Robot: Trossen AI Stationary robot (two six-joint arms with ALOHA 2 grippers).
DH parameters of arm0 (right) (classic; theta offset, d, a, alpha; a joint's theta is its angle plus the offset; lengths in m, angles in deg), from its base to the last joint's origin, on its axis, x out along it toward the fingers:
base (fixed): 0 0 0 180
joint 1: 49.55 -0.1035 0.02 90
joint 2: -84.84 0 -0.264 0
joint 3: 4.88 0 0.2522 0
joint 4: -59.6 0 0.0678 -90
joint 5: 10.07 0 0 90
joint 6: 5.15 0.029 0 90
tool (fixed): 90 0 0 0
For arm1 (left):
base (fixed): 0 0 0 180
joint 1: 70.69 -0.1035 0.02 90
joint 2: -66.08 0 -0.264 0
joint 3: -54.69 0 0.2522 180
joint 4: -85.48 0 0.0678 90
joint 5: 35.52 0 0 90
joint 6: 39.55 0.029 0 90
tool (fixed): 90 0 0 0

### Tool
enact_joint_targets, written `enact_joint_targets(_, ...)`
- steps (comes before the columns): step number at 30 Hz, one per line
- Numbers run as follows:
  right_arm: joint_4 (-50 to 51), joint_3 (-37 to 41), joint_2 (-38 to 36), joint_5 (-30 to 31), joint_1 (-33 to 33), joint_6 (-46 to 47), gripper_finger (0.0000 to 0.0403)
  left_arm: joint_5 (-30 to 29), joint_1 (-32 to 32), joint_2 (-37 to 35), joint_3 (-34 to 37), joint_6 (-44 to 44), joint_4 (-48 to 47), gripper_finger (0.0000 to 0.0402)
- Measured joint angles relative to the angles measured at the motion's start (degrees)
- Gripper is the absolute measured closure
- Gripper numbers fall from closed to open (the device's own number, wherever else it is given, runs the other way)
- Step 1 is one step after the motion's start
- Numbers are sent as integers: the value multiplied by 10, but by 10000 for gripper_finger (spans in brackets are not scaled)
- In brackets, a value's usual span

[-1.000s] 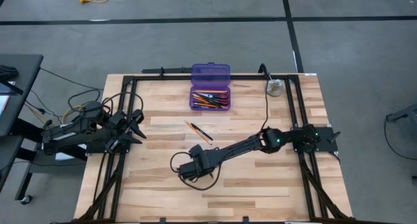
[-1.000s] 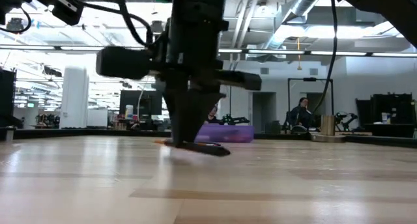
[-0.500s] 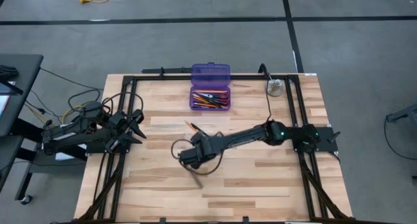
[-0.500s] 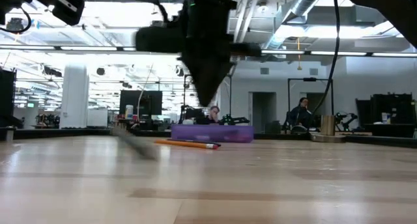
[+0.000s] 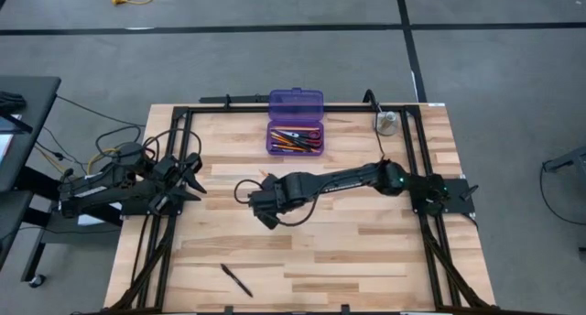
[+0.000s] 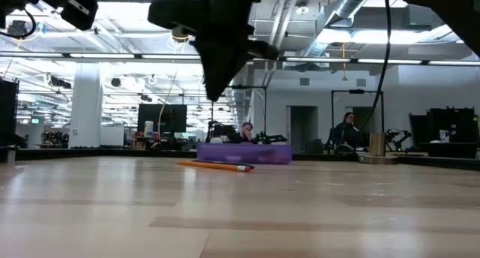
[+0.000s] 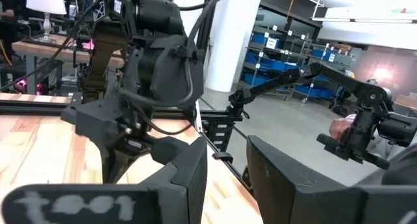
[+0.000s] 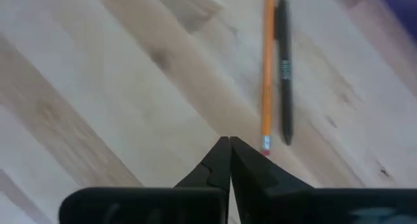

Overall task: Pick & place school supplies into a supply box
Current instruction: Put the black pen into the violet supply box

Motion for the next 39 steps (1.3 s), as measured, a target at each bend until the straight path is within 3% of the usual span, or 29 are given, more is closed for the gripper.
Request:
enact_joint_targets(15, -65, 1, 2, 8, -29, -21, 352, 1, 0, 0, 0, -8, -27, 305)
enact_joint_targets(28, -66, 1, 2, 104, -101, -56, 351, -6, 5, 30, 0, -23, -32, 287)
enact_joint_targets(36, -60, 1, 2, 142, -132, -98, 351, -93, 90, 116, 0, -13, -32, 242)
enact_joint_targets(39, -46, 1, 2, 182, -140, -118, 351, -135, 137, 146, 0, 1, -31, 234)
